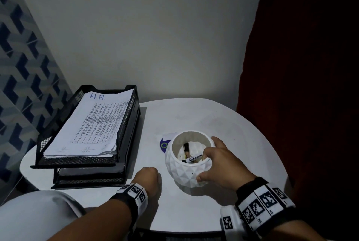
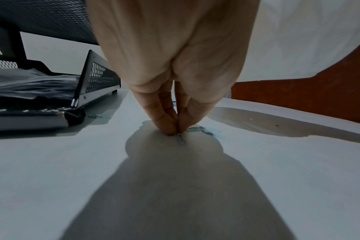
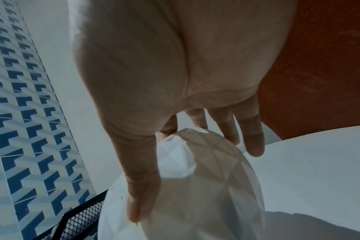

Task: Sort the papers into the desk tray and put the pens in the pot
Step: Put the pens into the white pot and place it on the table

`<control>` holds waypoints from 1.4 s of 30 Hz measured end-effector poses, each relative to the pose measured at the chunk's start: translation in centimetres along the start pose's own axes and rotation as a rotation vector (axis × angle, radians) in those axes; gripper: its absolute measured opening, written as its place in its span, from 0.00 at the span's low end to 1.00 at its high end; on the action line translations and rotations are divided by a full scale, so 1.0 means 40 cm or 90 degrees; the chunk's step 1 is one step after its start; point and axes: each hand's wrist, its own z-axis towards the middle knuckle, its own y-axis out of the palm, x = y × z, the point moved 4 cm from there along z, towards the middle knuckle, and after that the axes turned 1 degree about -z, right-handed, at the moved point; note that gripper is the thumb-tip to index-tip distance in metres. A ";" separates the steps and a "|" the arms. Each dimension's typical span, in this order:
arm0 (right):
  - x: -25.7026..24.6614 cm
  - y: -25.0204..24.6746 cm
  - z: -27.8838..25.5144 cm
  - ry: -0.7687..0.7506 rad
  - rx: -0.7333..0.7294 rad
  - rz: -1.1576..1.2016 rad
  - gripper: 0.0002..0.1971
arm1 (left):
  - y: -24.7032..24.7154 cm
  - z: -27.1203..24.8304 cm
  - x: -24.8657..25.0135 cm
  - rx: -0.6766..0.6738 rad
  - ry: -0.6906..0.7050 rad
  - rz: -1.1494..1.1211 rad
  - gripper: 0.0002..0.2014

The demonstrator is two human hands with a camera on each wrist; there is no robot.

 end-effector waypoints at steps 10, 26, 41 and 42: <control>0.011 -0.009 -0.011 0.007 0.006 -0.008 0.26 | -0.023 0.013 -0.032 0.013 -0.008 -0.024 0.08; -0.003 -0.011 0.008 -0.003 0.011 -0.010 0.26 | -0.395 -0.015 0.073 0.230 0.156 -0.523 0.12; 0.020 -0.031 -0.014 0.012 0.025 -0.005 0.24 | -0.121 0.000 -0.037 -0.031 0.057 -0.032 0.18; 0.021 -0.031 -0.014 0.011 0.026 -0.006 0.24 | -0.082 -0.005 -0.043 -0.059 0.047 -0.019 0.19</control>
